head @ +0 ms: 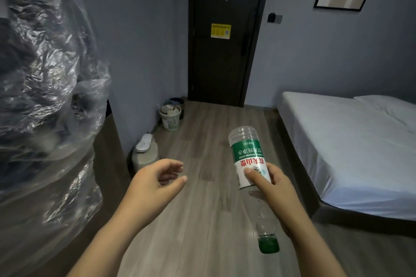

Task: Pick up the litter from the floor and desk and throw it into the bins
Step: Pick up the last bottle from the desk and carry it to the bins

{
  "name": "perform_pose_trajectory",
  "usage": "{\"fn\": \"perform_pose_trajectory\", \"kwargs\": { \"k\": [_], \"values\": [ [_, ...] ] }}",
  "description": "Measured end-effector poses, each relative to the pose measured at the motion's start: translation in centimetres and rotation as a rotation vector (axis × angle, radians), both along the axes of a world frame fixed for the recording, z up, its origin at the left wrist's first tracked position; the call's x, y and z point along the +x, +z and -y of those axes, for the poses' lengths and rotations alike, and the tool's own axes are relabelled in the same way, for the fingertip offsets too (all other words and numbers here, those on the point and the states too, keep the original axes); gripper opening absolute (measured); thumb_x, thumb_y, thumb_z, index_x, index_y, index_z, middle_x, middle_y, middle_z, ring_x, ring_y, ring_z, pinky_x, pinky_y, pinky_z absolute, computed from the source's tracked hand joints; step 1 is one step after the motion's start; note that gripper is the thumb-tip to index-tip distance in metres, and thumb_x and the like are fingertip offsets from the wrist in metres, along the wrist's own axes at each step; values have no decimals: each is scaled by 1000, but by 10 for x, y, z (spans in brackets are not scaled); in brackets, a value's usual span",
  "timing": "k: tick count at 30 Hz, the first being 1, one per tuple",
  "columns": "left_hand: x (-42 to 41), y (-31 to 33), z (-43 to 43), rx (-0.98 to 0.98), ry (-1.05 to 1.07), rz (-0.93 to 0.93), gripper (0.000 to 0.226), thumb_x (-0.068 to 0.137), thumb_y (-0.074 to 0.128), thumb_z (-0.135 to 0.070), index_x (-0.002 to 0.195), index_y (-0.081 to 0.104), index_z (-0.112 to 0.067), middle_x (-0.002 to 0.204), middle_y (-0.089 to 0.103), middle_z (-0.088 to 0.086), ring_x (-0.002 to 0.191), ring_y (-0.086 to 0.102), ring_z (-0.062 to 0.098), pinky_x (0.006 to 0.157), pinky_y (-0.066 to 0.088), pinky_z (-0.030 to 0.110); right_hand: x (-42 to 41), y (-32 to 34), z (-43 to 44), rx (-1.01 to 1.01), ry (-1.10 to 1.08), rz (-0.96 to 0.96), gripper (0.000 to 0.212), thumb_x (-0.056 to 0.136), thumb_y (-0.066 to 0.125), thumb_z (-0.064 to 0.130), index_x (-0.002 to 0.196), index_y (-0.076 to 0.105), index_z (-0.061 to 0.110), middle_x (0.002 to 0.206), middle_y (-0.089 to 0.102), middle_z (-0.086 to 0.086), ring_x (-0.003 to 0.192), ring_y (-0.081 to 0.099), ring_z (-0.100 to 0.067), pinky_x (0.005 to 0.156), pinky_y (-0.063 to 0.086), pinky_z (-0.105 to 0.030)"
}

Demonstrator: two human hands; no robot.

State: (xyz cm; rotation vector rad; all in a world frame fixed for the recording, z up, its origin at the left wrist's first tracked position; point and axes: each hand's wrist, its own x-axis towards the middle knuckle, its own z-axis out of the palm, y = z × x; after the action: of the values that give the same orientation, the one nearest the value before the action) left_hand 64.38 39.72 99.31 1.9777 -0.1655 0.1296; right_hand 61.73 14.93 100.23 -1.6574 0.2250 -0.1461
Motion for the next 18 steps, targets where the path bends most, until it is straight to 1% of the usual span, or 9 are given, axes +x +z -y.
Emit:
{"fn": "perform_pose_trajectory", "kwargs": {
  "k": [3,6,9,11,16,18],
  "values": [
    [38,-5,2,-5,23,-25,22,77,76,-16,91,68,-32,91,71,-18,86,69,5,81,54,26,44,-5,6,-13,32,-18,21,83,70,30,102,61,26,91,71,2,80,70,-13,63,55,-23],
    [78,-9,-1,-13,72,-30,22,77,76,-17,90,68,-33,89,72,-16,85,68,2,81,54,26,90,-11,4,-35,56,-41,22,81,71,32,101,62,28,90,72,4,77,71,-10,64,56,-25],
    [125,-14,-7,-32,102,-37,22,77,77,-17,91,69,-32,90,72,-17,84,68,2,80,55,27,141,-16,-3,-42,70,-47,23,81,72,33,101,61,31,90,71,7,75,70,-6,61,55,-22],
    [159,-17,-13,-59,101,-46,21,77,76,-16,92,70,-31,90,72,-17,85,68,3,80,55,29,176,-19,-12,-45,65,-43,25,80,72,33,103,62,31,91,71,7,76,70,-7,63,55,-22],
    [251,-14,-46,-20,105,-26,20,79,75,-20,95,69,-30,91,72,-14,85,67,-2,73,53,22,267,-15,-43,-77,58,-62,29,79,73,35,106,62,30,93,71,8,78,70,-8,64,54,-23],
    [289,-11,-61,1,88,-36,20,79,75,-21,96,69,-30,92,72,-12,85,67,-2,74,53,21,302,-10,-56,-85,51,-62,28,79,73,34,105,62,30,93,71,7,78,70,-8,63,52,-22]
  ]
}}
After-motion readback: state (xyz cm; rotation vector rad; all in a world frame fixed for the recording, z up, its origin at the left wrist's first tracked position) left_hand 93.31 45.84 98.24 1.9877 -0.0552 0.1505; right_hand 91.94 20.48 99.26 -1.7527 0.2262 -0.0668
